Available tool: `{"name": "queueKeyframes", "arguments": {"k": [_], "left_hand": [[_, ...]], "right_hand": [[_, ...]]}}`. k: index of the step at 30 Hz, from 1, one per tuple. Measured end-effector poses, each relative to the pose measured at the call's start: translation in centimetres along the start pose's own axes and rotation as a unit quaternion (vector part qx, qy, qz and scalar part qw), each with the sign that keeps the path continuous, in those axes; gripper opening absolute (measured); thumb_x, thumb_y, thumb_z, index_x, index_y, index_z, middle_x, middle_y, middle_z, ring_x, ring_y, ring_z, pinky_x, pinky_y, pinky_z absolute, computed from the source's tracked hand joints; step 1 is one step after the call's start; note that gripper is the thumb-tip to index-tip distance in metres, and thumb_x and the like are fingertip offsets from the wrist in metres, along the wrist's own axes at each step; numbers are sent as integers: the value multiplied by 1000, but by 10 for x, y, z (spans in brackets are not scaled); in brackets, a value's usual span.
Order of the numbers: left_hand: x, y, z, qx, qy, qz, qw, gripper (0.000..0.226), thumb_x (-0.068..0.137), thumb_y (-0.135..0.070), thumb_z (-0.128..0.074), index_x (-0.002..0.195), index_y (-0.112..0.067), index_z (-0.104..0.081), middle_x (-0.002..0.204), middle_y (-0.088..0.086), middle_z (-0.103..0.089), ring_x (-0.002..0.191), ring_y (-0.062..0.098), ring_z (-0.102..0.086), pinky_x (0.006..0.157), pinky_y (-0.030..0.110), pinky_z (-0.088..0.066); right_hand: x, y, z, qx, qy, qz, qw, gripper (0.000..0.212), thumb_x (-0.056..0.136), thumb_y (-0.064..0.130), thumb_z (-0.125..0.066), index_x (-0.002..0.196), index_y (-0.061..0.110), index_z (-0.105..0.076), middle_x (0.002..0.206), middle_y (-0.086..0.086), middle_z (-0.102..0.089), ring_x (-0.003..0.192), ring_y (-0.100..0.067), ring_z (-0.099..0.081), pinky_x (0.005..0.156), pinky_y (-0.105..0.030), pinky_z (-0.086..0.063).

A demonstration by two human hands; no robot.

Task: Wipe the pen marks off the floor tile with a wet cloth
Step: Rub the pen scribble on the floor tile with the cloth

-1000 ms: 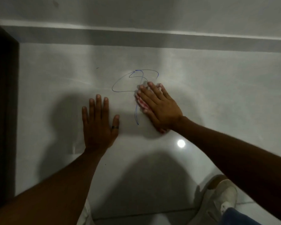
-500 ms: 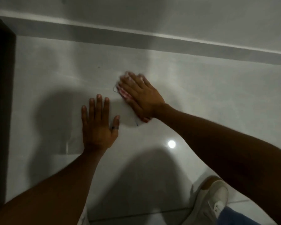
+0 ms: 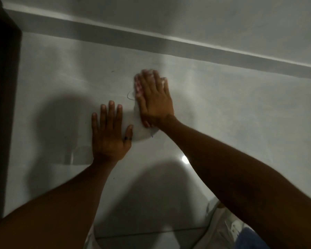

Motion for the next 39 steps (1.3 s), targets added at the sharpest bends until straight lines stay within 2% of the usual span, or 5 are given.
{"name": "queueKeyframes", "arguments": {"k": [5, 12, 25, 33, 39], "left_hand": [[-1, 2, -2, -9, 17, 8, 1000, 72, 111, -48, -47, 168, -6, -34, 176, 21, -32, 164, 43, -28, 131, 66, -26], [0, -1, 0, -6, 15, 2, 1000, 72, 109, -46, -51, 167, -5, -37, 174, 21, -34, 162, 43, -30, 129, 67, -30], [4, -1, -5, -14, 91, 7, 996, 70, 109, -42, -36, 171, -9, -28, 179, 20, -24, 166, 42, -21, 134, 64, -16], [2, -4, -3, 1, 89, -3, 996, 71, 112, -45, -36, 172, -8, -23, 179, 21, -21, 166, 43, -19, 134, 64, -14], [4, -1, -3, -4, 93, 7, 996, 71, 111, -46, -31, 172, -10, -22, 180, 20, -21, 166, 44, -20, 134, 65, -15]], "right_hand": [[-51, -23, -12, -49, 56, 177, 981, 63, 112, 46, -27, 170, 28, -13, 180, -3, -15, 167, -29, -6, 136, -54, -7], [30, -35, 14, 12, -12, -71, 997, 65, 110, 46, -30, 170, 21, -19, 179, -7, -15, 167, -34, -5, 135, -58, -4], [-121, 17, -37, 19, 23, 40, 999, 64, 112, 46, -28, 171, 26, -11, 181, -4, -7, 168, -28, 4, 135, -57, -8], [-146, -21, -43, -77, 111, 441, 887, 62, 107, 42, -35, 165, 22, -37, 174, -8, -33, 163, -37, -26, 131, -59, -25], [-56, -83, 2, -42, 4, 130, 991, 60, 110, 42, -29, 167, 24, -28, 176, -7, -28, 165, -35, -18, 133, -60, -14]]}}
Point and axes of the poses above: each hand's wrist, its own x-axis towards the middle knuckle, its own z-axis out of the back of the hand, y = z × x, the point moved 7 cm from there along x, towards the middle knuckle
